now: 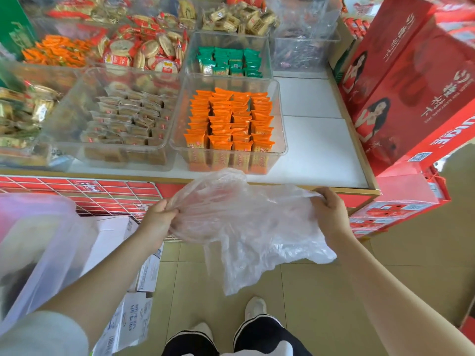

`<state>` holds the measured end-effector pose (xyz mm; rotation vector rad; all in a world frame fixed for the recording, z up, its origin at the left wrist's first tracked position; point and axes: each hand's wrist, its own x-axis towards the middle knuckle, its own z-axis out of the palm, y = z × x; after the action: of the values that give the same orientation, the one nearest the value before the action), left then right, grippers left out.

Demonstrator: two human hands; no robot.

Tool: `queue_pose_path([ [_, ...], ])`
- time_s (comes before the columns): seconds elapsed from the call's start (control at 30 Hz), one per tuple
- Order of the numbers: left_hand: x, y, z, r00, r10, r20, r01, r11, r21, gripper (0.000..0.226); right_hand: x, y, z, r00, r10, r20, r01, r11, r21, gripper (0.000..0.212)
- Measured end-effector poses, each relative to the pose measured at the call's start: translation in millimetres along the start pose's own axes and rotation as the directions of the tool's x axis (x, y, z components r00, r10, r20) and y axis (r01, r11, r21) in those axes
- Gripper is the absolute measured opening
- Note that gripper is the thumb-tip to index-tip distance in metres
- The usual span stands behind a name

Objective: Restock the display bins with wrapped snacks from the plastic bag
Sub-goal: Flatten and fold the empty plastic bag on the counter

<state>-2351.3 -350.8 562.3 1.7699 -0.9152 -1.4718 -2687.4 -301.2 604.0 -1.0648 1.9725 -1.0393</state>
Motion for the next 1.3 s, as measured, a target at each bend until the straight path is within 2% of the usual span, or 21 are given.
queue_pose_path([
  [0.07, 6.9, -7.9, 7.3, 0.998, -0.036, -0.043, 0.037, 0.999, 0.012, 0.020, -4.6, 1.9, 2.6, 0.995, 0.048, 0.089, -0.058, 0.992, 0.109, 0.024],
  [0.13, 7.7, -5.2, 17.2, 0.987, 0.004, -0.158, 0.026, 0.982, 0.187, 0.044, -11.0, 1.0, 5.6, 0.992, 0.035, 0.122, -0.048, 0.993, 0.104, 0.022],
  [0.2, 2.8, 2.0, 28.6, 0.922, 0.331, -0.202, -0.165, 0.807, 0.567, 0.063, -19.6, -0.4, 10.0, 0.993, -0.068, 0.101, 0.068, 0.998, 0.007, 0.022],
  [0.23, -1.3, 5.1, 35.8, 0.841, 0.533, -0.094, -0.344, 0.660, 0.668, 0.060, -24.6, -0.7, 13.4, 0.982, -0.171, 0.078, 0.177, 0.982, -0.072, 0.023],
  [0.3, -14.4, 14.8, 54.0, 0.661, 0.716, 0.225, -0.656, 0.405, 0.637, 0.050, -35.8, -1.0, 21.7, 0.904, -0.426, 0.030, 0.420, 0.875, -0.241, 0.024],
  [0.4, -27.9, 21.6, 76.5, 0.389, 0.686, 0.615, -0.872, 0.057, 0.487, 0.060, -45.3, -6.3, 29.1, 0.827, -0.562, -0.002, 0.529, 0.779, -0.336, 0.011],
  [0.43, -32.3, 21.4, 82.0, 0.338, 0.647, 0.684, -0.881, -0.038, 0.471, 0.069, -47.5, -10.5, 30.3, 0.834, -0.551, -0.024, 0.514, 0.793, -0.325, 0.011],
  [0.47, -35.8, 20.1, 86.1, 0.338, 0.622, 0.707, -0.877, -0.063, 0.476, 0.071, -50.2, -14.2, 31.3, 0.841, -0.540, -0.034, 0.503, 0.803, -0.320, 0.013],
  [0.5, -38.7, 19.0, 87.7, 0.387, 0.603, 0.697, -0.882, 0.022, 0.471, 0.064, -53.8, -16.1, 31.9, 0.841, -0.540, -0.005, 0.511, 0.799, -0.317, 0.017],
  [0.57, -43.2, 20.8, 88.1, 0.531, 0.592, 0.606, -0.843, 0.295, 0.450, 0.043, -60.4, -13.3, 30.8, 0.810, -0.542, 0.225, 0.586, 0.770, -0.252, 0.018],
  [0.63, -42.1, 23.4, 84.3, 0.568, 0.609, 0.554, -0.821, 0.369, 0.436, 0.041, -69.1, -10.6, 26.3, 0.746, -0.461, 0.481, 0.569, 0.816, -0.100, 0.023],
  [0.67, -41.0, 24.4, 80.3, 0.578, 0.617, 0.535, -0.815, 0.397, 0.422, 0.043, -73.1, -10.4, 22.8, 0.763, -0.406, 0.502, 0.475, 0.880, -0.011, 0.025],
  [0.7, -39.1, 24.9, 75.1, 0.579, 0.633, 0.515, -0.815, 0.428, 0.390, 0.045, -75.8, -11.9, 19.6, 0.837, -0.314, 0.448, 0.302, 0.948, 0.100, 0.023],
  [0.77, -37.1, 24.1, 66.5, 0.615, 0.629, 0.476, -0.788, 0.516, 0.336, 0.049, -73.4, -8.2, 18.8, 0.940, -0.033, 0.340, -0.074, 0.952, 0.297, 0.023],
  [0.83, -35.8, 22.8, 59.3, 0.645, 0.610, 0.460, -0.762, 0.561, 0.324, 0.053, -71.8, -4.6, 25.6, 0.918, 0.113, 0.380, -0.234, 0.928, 0.289, 0.033],
  [0.93, -45.6, 21.1, 51.1, 0.626, 0.580, 0.522, -0.769, 0.571, 0.288, 0.056, -79.6, -6.3, 45.5, 0.872, 0.128, 0.472, -0.172, 0.984, 0.051, 0.035],
  [0.97, -49.5, 20.0, 48.1, 0.621, 0.567, 0.541, -0.770, 0.570, 0.285, 0.058, -81.9, -8.5, 50.6, 0.874, 0.123, 0.470, -0.167, 0.985, 0.052, 0.041],
  [1.03, -50.7, 14.3, 40.4, 0.607, 0.544, 0.580, -0.779, 0.552, 0.297, 0.067, -84.6, -17.4, 52.9, 0.897, 0.058, 0.439, -0.189, 0.946, 0.262, 0.029],
  [1.1, -44.9, 9.1, 29.7, 0.615, 0.486, 0.621, -0.765, 0.559, 0.321, 0.073, -83.7, -25.3, 45.4, 0.918, -0.022, 0.396, -0.202, 0.832, 0.516, 0.024],
  [1.17, -40.4, 7.0, 19.1, 0.610, 0.478, 0.633, -0.777, 0.519, 0.357, 0.064, -80.2, -28.2, 33.7, 0.939, -0.063, 0.337, -0.170, 0.768, 0.618, 0.027],
  [1.3, -37.3, 4.7, 6.1, 0.551, 0.512, 0.659, -0.828, 0.237, 0.508, 0.041, -71.9, -24.9, 14.9, 0.979, -0.030, 0.204, -0.125, 0.701, 0.702, 0.048],
])
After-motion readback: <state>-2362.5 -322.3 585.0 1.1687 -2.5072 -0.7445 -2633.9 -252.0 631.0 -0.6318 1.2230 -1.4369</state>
